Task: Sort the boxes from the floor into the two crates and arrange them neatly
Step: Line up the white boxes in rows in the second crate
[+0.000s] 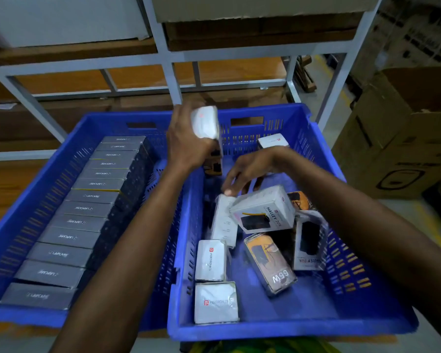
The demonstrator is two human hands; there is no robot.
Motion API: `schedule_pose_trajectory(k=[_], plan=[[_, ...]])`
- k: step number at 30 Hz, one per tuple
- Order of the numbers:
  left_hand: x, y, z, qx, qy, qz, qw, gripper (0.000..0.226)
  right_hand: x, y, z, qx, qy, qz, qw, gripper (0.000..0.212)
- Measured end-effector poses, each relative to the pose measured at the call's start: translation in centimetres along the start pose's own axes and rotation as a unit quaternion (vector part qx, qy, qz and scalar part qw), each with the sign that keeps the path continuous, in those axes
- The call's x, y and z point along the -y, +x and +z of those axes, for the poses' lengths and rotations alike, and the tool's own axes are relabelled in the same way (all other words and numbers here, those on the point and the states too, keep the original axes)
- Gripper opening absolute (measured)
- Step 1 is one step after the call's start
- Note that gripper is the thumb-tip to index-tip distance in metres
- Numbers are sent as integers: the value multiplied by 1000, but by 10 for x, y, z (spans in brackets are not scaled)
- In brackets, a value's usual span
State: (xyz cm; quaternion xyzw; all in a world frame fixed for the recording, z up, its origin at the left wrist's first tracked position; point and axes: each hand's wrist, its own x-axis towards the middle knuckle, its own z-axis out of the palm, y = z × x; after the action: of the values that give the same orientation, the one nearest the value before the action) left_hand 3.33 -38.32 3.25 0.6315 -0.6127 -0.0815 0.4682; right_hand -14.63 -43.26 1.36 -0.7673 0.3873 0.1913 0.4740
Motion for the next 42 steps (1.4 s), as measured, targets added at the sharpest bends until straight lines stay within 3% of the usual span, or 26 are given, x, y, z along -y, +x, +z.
schedule_pose_trajectory(k=[3,5,7,10,14,18,21,26,30,31,34,39,42], plan=[[-1,-1,3,95,35,17,995,59,-20,-18,-14,-107,119,-19,987,59],[0,-3,7,152,55,2,987,61,-29,-17,-12,-216,176,-53,959,94],[-3,-5,11,191,86,-13,978,65,-29,-7,-7,-271,186,-110,938,116],[-2,-5,14,235,124,-32,963,71,-19,16,3,-319,151,-183,918,102],[5,-6,14,276,238,-6,931,92,-14,41,5,-364,20,-183,913,89],[4,-7,12,223,330,65,915,77,-23,64,8,-386,-10,-176,906,85],[5,-5,12,205,387,80,895,55,-23,67,11,-419,75,-180,887,89],[12,-7,21,249,481,73,837,46,-31,85,42,-405,79,-91,906,76],[13,-7,23,257,495,48,829,45,-18,75,28,-334,108,13,936,90],[13,-7,23,268,498,41,824,47,-13,66,19,-299,109,35,947,85],[14,-9,19,302,494,16,815,45,-5,42,7,-211,27,60,975,38],[6,-9,12,306,425,9,852,37,6,33,41,-74,-104,61,990,57],[-5,-10,2,290,324,23,900,38,13,42,51,-111,-126,18,986,35]])
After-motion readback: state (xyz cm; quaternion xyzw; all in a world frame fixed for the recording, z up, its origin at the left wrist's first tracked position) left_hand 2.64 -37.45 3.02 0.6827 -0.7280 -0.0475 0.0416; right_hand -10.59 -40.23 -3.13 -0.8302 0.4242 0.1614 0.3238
